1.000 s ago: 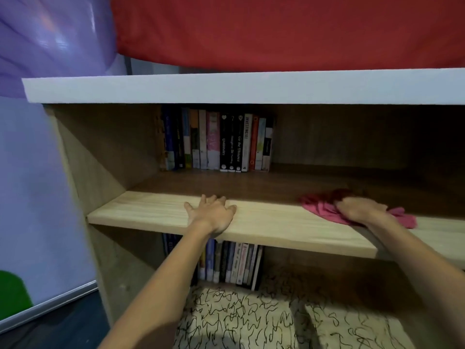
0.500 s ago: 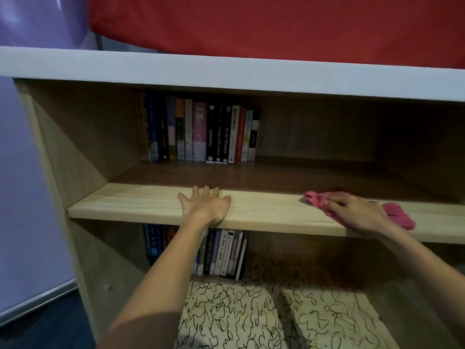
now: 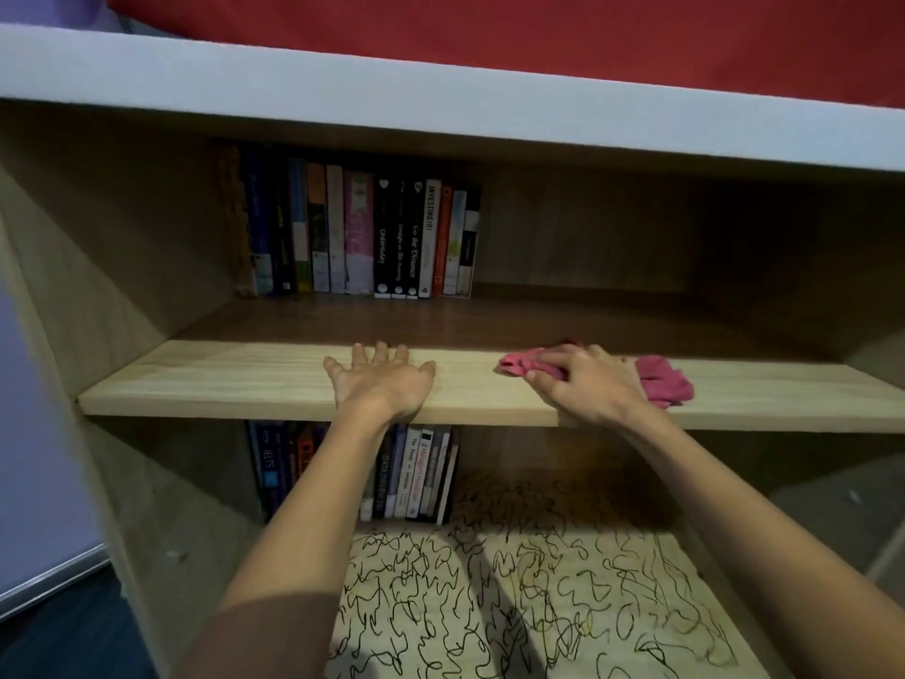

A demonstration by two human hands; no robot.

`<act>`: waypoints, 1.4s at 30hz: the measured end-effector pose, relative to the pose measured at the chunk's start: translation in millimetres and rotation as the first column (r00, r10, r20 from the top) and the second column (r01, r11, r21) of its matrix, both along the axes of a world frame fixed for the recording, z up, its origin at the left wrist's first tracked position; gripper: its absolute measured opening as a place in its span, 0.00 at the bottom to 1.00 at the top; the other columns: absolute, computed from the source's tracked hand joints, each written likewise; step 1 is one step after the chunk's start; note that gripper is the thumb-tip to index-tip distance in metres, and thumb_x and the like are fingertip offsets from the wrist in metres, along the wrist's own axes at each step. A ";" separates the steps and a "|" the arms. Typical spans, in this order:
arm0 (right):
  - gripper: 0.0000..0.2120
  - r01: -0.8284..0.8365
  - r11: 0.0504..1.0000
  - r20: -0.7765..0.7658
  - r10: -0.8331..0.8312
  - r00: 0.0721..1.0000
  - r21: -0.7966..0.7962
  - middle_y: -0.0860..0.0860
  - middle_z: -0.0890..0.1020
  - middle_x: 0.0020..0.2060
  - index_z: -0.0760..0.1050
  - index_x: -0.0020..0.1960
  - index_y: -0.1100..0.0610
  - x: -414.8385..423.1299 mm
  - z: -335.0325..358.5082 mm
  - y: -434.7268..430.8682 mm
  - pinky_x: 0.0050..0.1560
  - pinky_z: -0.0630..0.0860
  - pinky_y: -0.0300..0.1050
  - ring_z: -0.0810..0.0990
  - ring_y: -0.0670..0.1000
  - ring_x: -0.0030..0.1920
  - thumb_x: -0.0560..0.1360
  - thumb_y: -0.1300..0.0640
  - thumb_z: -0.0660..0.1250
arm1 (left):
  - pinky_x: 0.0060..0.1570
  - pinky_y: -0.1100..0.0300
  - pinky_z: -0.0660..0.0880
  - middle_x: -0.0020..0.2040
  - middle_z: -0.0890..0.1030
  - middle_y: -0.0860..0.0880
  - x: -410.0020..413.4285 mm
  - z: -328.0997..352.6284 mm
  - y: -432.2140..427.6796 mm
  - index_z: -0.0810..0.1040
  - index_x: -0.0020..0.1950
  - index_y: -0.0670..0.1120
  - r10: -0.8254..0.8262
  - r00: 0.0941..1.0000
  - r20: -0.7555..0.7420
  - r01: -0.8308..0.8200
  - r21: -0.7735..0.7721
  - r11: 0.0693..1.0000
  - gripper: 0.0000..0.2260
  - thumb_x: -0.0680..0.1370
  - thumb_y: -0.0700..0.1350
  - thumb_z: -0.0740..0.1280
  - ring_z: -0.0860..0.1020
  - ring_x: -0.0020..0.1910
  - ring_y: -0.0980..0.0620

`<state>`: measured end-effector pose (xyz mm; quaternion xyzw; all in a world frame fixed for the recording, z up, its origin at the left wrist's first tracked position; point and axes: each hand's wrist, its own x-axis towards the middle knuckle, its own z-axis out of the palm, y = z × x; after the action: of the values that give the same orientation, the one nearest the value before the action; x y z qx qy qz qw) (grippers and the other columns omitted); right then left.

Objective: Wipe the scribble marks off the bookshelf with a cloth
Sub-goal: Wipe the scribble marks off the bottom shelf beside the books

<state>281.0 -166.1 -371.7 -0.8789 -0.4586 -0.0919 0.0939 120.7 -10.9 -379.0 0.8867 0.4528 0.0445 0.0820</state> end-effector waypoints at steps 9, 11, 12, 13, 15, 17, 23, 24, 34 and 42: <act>0.19 -0.448 0.795 0.642 0.099 0.761 0.408 0.54 0.80 0.53 0.72 0.61 0.46 -9.2 -77.9 -47.3 0.47 0.67 0.49 0.71 0.57 0.52 0.70 0.52 0.61 | 0.73 0.43 0.48 0.79 0.53 0.50 -9.5 -1.0 -4.8 0.55 0.78 0.54 -0.045 0.998 0.048 0.041 0.094 0.995 0.27 0.81 0.63 0.43 0.52 0.77 0.46; 0.19 -0.514 0.747 0.679 0.115 0.725 0.421 0.53 0.76 0.55 0.71 0.60 0.46 4.0 -112.4 -66.2 0.48 0.66 0.49 0.69 0.58 0.53 0.69 0.54 0.63 | 0.72 0.46 0.52 0.77 0.60 0.49 -19.0 -10.7 -15.4 0.61 0.76 0.53 -0.089 0.988 0.123 0.059 0.226 0.972 0.26 0.82 0.61 0.43 0.58 0.76 0.45; 0.19 -0.508 0.764 0.662 0.144 0.735 0.398 0.53 0.75 0.55 0.71 0.59 0.46 13.1 -133.6 -78.3 0.46 0.68 0.49 0.69 0.57 0.52 0.69 0.55 0.63 | 0.72 0.46 0.54 0.75 0.65 0.47 -25.4 -20.8 -24.4 0.65 0.75 0.51 -0.119 0.973 0.199 0.051 0.317 0.947 0.27 0.82 0.60 0.42 0.62 0.74 0.44; 0.18 -0.475 0.797 0.622 0.166 0.765 0.373 0.54 0.77 0.54 0.70 0.59 0.47 22.8 -154.5 -91.0 0.43 0.71 0.50 0.69 0.57 0.51 0.69 0.54 0.62 | 0.71 0.45 0.55 0.73 0.69 0.45 -32.6 -31.8 -33.9 0.68 0.73 0.48 -0.147 0.946 0.289 0.022 0.395 0.919 0.28 0.82 0.59 0.43 0.65 0.72 0.43; 0.18 -0.334 0.884 0.474 0.152 0.867 0.327 0.57 0.81 0.50 0.72 0.59 0.48 43.2 -191.4 -118.1 0.38 0.76 0.53 0.71 0.57 0.49 0.69 0.55 0.64 | 0.70 0.44 0.55 0.69 0.72 0.40 -41.6 -51.4 -51.1 0.70 0.71 0.43 -0.179 0.901 0.396 -0.027 0.463 0.886 0.27 0.80 0.57 0.47 0.67 0.70 0.40; 0.21 -0.163 0.954 0.294 0.086 0.952 0.250 0.59 0.82 0.48 0.79 0.56 0.51 63.6 -221.4 -141.8 0.37 0.77 0.56 0.76 0.61 0.46 0.65 0.61 0.76 | 0.70 0.41 0.53 0.71 0.69 0.39 -42.1 -68.9 -61.3 0.67 0.72 0.42 -0.172 0.888 0.427 -0.065 0.485 0.872 0.26 0.81 0.56 0.52 0.62 0.72 0.40; 0.20 0.166 0.986 -0.049 -0.165 0.985 0.026 0.58 0.78 0.58 0.78 0.63 0.50 116.6 -263.4 -167.5 0.53 0.75 0.60 0.75 0.63 0.54 0.73 0.60 0.72 | 0.72 0.48 0.39 0.78 0.44 0.45 -21.2 -126.1 -98.5 0.48 0.78 0.43 -0.133 0.834 0.536 -0.111 0.398 0.911 0.31 0.80 0.49 0.60 0.41 0.76 0.49; 0.19 0.207 0.978 -0.068 -0.208 0.976 -0.016 0.57 0.76 0.62 0.75 0.66 0.49 124.6 -266.9 -168.9 0.58 0.72 0.59 0.72 0.62 0.59 0.76 0.58 0.67 | 0.73 0.50 0.38 0.78 0.42 0.48 -14.4 -142.4 -104.7 0.46 0.78 0.44 -0.145 0.849 0.508 -0.073 0.385 0.920 0.31 0.80 0.51 0.57 0.38 0.76 0.53; 0.20 0.369 0.906 -0.232 -0.412 0.881 -0.205 0.55 0.68 0.68 0.68 0.71 0.51 185.8 -279.1 -184.9 0.69 0.63 0.56 0.64 0.60 0.67 0.79 0.55 0.61 | 0.73 0.41 0.42 0.77 0.35 0.46 91.4 -257.7 -134.6 0.37 0.77 0.47 -0.313 0.950 0.007 0.311 0.067 0.948 0.33 0.82 0.52 0.56 0.36 0.76 0.45; 0.19 0.455 0.854 -0.392 -0.519 0.759 -0.250 0.57 0.64 0.71 0.67 0.71 0.52 226.5 -333.2 -191.2 0.70 0.60 0.61 0.59 0.62 0.70 0.80 0.52 0.59 | 0.73 0.42 0.43 0.78 0.36 0.46 134.6 -335.2 -125.5 0.36 0.78 0.48 -0.313 0.906 -0.286 0.278 -0.156 0.948 0.31 0.83 0.55 0.51 0.38 0.77 0.44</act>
<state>507.4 -357.3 -704.9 -0.9691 -0.1848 0.1228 0.1075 255.3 -136.4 -714.2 0.9351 0.3222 -0.1320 0.0657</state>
